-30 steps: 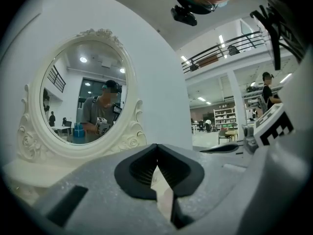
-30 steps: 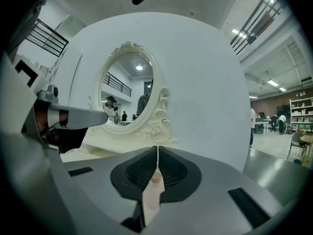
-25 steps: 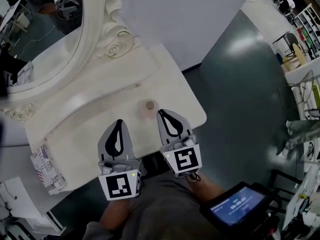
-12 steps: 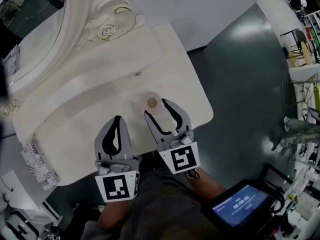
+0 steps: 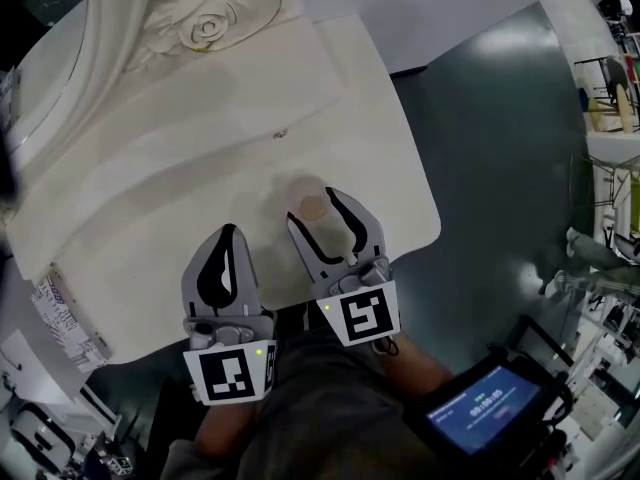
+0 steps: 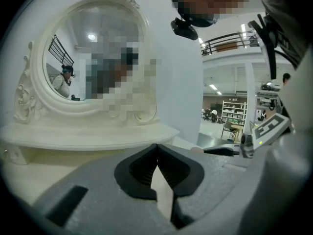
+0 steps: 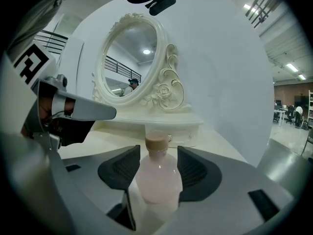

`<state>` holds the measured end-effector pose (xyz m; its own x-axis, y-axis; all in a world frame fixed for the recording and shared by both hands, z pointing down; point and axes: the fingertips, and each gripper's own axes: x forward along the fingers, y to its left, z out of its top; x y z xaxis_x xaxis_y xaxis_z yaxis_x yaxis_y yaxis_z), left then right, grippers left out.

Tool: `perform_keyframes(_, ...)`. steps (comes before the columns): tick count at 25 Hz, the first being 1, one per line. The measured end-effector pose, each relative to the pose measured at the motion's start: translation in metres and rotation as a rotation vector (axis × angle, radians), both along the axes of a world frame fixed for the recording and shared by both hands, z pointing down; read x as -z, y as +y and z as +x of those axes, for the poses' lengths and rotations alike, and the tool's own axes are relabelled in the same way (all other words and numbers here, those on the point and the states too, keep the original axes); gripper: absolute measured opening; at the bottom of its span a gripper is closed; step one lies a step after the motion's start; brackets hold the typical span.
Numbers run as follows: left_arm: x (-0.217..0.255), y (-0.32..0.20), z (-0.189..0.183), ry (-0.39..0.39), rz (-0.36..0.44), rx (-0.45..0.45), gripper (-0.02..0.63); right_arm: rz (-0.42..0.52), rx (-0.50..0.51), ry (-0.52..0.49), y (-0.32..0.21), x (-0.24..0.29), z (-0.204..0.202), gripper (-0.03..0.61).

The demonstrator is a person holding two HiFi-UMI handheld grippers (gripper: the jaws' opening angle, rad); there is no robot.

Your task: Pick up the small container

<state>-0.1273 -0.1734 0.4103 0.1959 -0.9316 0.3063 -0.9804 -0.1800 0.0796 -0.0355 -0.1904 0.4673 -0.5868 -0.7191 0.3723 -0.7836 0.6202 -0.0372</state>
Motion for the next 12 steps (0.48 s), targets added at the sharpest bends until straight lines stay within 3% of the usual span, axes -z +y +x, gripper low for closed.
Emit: perform_keyframes(12, -0.019, -0.005, -0.004, 0.010, -0.040, 0.010, 0.015, -0.012, 0.002, -0.006, -0.004, -0.009, -0.004, 0.221)
